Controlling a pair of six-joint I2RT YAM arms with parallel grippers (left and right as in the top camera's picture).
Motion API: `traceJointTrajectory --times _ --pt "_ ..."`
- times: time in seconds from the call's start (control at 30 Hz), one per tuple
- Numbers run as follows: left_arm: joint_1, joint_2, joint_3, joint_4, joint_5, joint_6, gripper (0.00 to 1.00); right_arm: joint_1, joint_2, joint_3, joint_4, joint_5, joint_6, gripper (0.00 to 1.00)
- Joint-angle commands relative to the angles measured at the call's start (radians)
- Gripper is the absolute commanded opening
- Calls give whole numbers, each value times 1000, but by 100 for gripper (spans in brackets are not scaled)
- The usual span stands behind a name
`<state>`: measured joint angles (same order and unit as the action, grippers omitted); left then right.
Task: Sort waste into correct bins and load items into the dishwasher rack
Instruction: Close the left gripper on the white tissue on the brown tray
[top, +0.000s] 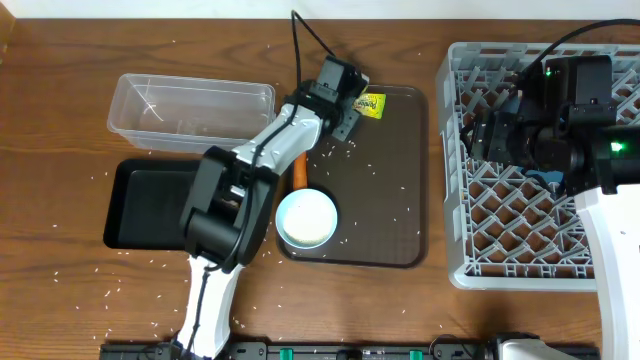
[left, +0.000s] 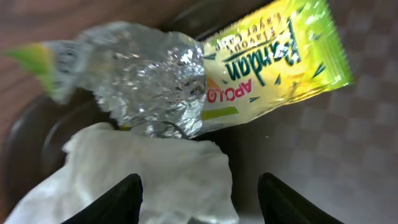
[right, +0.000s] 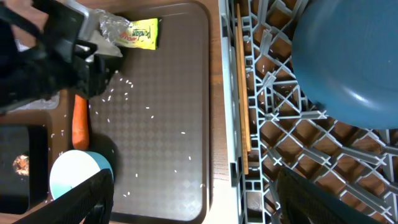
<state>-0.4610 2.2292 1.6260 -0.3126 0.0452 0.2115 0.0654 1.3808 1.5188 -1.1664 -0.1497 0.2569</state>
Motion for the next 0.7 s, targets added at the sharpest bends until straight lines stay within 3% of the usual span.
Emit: traceJointTrajectory --times 0.0,0.27,0.5,0.67 --pt "11 18 1 18 -12 32 60 -14 -1 3 -2 -4 12 77" --pt "19 79 1 21 -12 31 56 -14 -1 3 -1 -4 12 77" --pt "19 74 2 -3 -11 18 7 -14 -1 3 -1 -4 12 77" --pt "17 13 2 -106 22 6 6 -14 -1 3 -1 -5 12 77"
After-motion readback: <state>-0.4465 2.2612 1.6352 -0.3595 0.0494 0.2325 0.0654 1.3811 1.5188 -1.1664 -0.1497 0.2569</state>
